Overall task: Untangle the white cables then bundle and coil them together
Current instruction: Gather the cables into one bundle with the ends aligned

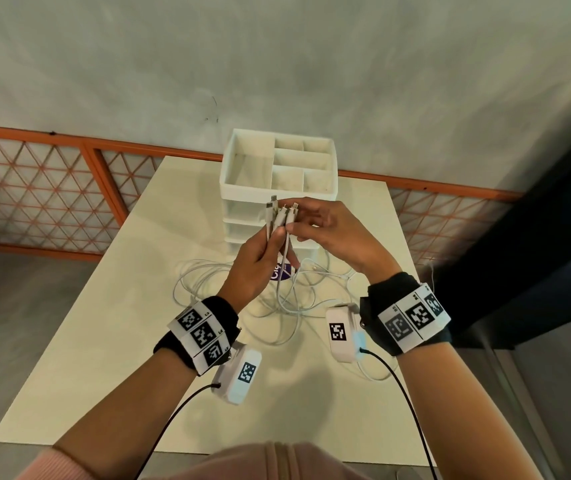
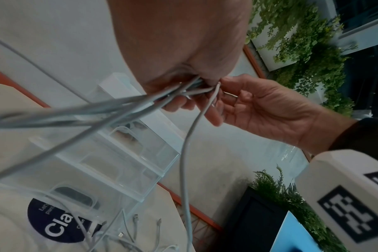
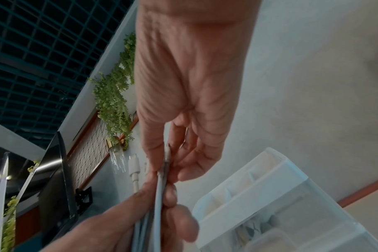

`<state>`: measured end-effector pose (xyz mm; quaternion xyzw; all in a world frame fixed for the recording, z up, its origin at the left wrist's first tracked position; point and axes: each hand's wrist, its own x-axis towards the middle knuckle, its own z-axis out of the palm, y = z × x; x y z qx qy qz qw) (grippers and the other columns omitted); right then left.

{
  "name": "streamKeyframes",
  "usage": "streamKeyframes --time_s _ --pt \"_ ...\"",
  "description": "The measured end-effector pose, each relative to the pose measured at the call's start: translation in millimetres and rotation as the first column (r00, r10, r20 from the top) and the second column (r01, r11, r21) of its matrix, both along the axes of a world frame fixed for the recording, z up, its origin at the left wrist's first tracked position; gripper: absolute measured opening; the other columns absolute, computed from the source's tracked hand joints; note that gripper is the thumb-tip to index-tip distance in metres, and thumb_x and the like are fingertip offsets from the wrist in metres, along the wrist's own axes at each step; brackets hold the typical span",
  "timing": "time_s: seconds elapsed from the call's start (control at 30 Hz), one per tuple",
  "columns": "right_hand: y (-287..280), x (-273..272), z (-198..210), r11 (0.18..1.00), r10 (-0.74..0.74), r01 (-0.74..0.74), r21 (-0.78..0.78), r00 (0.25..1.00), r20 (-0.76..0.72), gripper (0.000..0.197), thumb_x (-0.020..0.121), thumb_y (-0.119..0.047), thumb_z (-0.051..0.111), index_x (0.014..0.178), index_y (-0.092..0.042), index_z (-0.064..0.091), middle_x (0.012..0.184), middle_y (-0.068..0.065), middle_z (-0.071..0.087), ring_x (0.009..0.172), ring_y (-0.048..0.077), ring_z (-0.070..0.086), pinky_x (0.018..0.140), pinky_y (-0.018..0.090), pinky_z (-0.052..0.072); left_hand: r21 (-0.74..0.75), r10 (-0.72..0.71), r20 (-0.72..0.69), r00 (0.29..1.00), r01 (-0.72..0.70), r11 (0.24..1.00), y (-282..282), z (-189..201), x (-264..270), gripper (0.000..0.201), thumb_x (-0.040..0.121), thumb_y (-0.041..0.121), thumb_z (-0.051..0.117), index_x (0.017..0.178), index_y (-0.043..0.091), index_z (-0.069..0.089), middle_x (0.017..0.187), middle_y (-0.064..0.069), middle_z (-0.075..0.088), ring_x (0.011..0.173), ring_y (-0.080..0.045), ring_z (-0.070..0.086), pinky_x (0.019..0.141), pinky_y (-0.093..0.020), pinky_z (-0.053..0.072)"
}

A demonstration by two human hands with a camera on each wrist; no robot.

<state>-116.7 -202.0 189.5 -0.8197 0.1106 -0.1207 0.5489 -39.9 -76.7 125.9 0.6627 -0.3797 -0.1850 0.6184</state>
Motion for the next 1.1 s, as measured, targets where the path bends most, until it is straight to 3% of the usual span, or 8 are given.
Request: streamKeyframes --time_s 0.23,0.37,0.5,0.6,0.7,0.8,1.0,1.1 --pt "-3 1 -4 0.999 0.045 -0.045 0.027 0.999 0.005 0.034 0.086 -0.013 0.067 0.12 -0.016 0.064 0.099 -0.004 0.07 0.083 0.021 0.065 0.099 0.043 0.049 -0.005 -0.1 -0.133 0.986 0.1 0.995 1 0 6 0.031 0.103 0.027 0.03 0.087 0.012 0.053 0.053 -0.002 0.048 0.048 -0.013 0.048 0.059 -0.028 0.045" --pt "-7 2 -3 0.993 0.099 -0.098 0.071 0.995 -0.008 0.032 0.088 -0.012 0.064 0.119 -0.01 0.063 0.088 -0.003 0.072 0.081 0.023 0.065 0.097 0.038 0.05 -0.008 -0.187 -0.165 0.968 0.188 0.982 3 3 8 0.034 0.103 0.027 0.028 0.086 0.009 0.051 0.048 0.008 0.037 0.045 -0.01 0.031 0.054 -0.026 0.036" --pt "-11 5 -6 0.987 0.117 -0.117 0.11 0.993 0.011 0.026 0.091 -0.009 0.06 0.115 -0.001 0.062 0.087 0.032 0.062 0.07 0.027 0.058 0.082 0.03 0.049 0.004 -0.257 -0.19 0.947 0.263 0.965 6 7 8 0.038 0.103 0.026 0.026 0.095 0.002 0.053 0.054 -0.006 0.038 0.046 -0.011 0.034 0.054 -0.018 0.039" --pt "-11 9 -9 0.987 0.082 -0.085 0.133 0.996 0.025 0.025 0.09 -0.006 0.059 0.114 0.003 0.062 0.087 0.019 0.062 0.071 0.027 0.053 0.073 0.022 0.048 0.057 -0.281 -0.18 0.943 0.295 0.954 8 8 13 0.039 0.103 0.028 0.025 0.103 0.006 0.057 0.063 -0.008 0.054 0.051 -0.01 0.048 0.057 -0.015 0.043" --pt "-13 11 -10 0.987 0.031 -0.034 0.155 0.999 0.018 0.027 0.09 -0.008 0.06 0.116 -0.003 0.063 0.092 0.002 0.067 0.08 0.01 0.06 0.075 0.02 0.049 0.084 -0.329 -0.202 0.923 0.351 0.933 11 7 21 0.04 0.102 0.031 0.025 0.109 0.011 0.06 0.072 -0.007 0.064 0.062 -0.014 0.056 0.067 -0.019 0.049" --pt "-16 12 -9 0.988 0.076 -0.073 0.139 0.997 -0.015 0.03 0.091 -0.011 0.059 0.121 -0.009 0.062 0.096 -0.003 0.066 0.082 0.001 0.06 0.074 0.017 0.048 0.115 -0.371 -0.202 0.906 0.399 0.91 11 7 25 0.042 0.103 0.029 0.024 0.114 0.008 0.059 0.071 -0.008 0.063 0.062 -0.015 0.056 0.068 -0.021 0.048" --pt "-19 15 -6 0.963 0.242 -0.231 0.137 0.968 -0.066 0.031 0.095 -0.01 0.053 0.125 -0.008 0.057 0.098 -0.001 0.063 0.079 0.018 0.054 0.074 0.025 0.047 0.25 -0.465 -0.17 0.869 0.494 0.833 16 11 33 0.043 0.102 0.035 0.022 0.11 0.017 0.061 0.064 -0.005 0.052 0.061 -0.011 0.054 0.065 -0.013 0.044" --pt "-19 18 -7 0.954 0.232 -0.218 0.205 0.972 -0.043 0.029 0.094 -0.006 0.053 0.122 0.0 0.055 0.076 -0.003 0.061 0.064 0.018 0.054 0.066 0.029 0.047 0.224 -0.429 -0.215 0.878 0.471 0.853 16 10 33 0.043 0.102 0.037 0.023 0.106 0.017 0.061 0.069 -0.003 0.063 0.065 -0.013 0.059 0.066 -0.017 0.047"
